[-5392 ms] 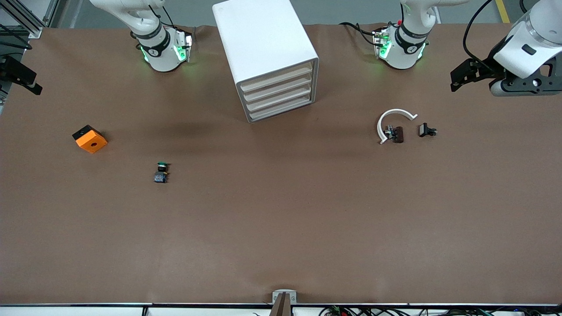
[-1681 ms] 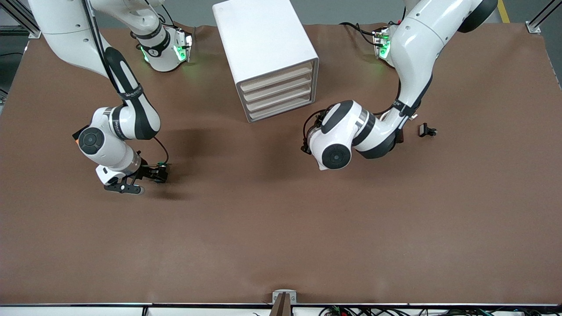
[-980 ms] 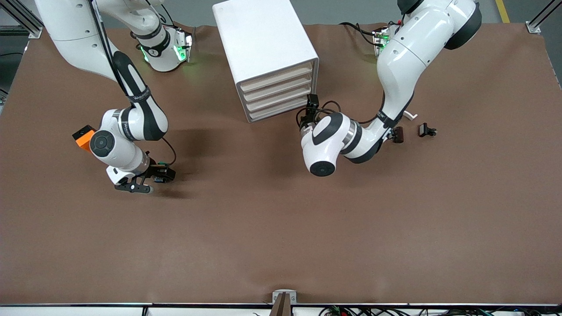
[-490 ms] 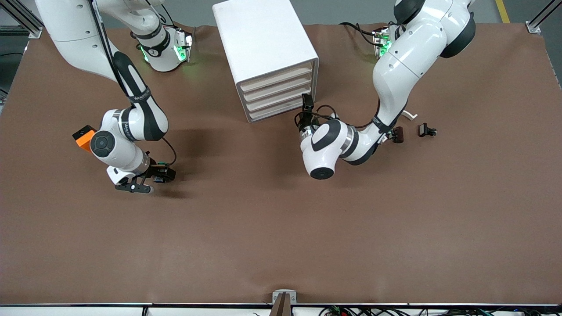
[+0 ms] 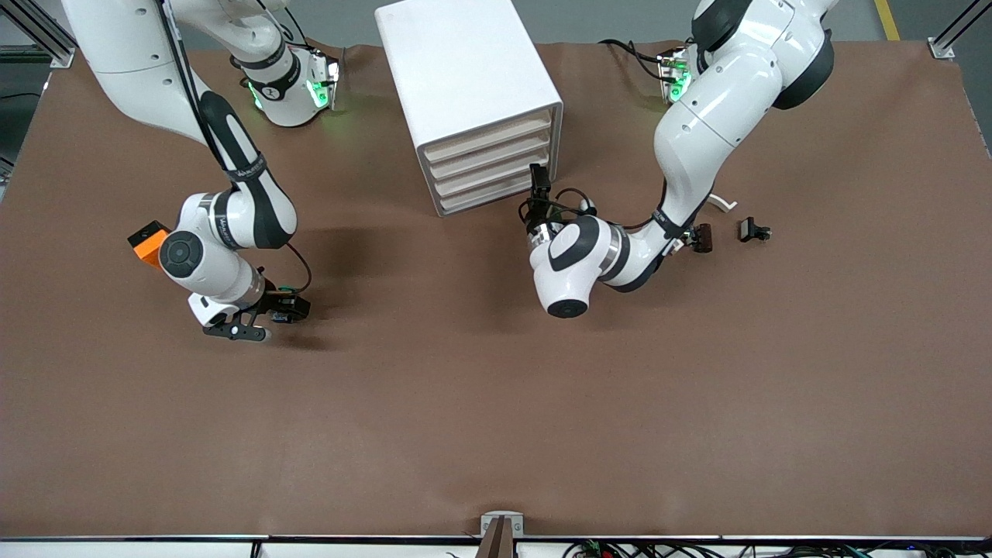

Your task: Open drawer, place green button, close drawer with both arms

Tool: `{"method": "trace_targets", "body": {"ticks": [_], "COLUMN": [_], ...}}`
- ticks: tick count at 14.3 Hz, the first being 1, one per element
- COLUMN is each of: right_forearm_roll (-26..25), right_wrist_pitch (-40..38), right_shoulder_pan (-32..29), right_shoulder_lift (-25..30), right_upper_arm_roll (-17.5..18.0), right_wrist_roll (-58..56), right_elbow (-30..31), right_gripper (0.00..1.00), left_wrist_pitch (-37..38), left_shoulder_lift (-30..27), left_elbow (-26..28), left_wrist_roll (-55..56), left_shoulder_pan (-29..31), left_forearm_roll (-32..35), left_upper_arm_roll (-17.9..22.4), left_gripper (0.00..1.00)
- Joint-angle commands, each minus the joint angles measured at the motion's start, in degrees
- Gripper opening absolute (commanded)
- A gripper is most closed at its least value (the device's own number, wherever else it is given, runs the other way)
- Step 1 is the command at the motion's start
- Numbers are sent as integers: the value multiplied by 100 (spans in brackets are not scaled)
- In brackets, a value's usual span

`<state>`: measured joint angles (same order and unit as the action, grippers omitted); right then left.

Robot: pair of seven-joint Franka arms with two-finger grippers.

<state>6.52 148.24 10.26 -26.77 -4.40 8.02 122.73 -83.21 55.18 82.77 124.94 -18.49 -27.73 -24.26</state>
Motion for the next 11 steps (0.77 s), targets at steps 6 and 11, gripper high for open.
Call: {"method": "trace_targets", "body": {"ticks": [6,11], "right_forearm_roll": [112,112], "right_wrist_pitch": [21,21], "right_shoulder_pan": [29,20], "right_shoulder_lift": [-30,-30], "right_upper_arm_roll": [-26,-26], "right_wrist_roll": [-19,-37], "right_elbow": [14,14], "right_gripper": [100,87], "left_wrist_pitch": [156,156], "left_shoulder_lift": [99,151], "left_elbow": [-94,-103], "left_wrist_roll": [110,110], "left_shoulder_pan": [-331,-375], "left_forearm_roll": [-92,-110], "left_upper_arm_roll": [27,27], "left_gripper": [94,63]}}
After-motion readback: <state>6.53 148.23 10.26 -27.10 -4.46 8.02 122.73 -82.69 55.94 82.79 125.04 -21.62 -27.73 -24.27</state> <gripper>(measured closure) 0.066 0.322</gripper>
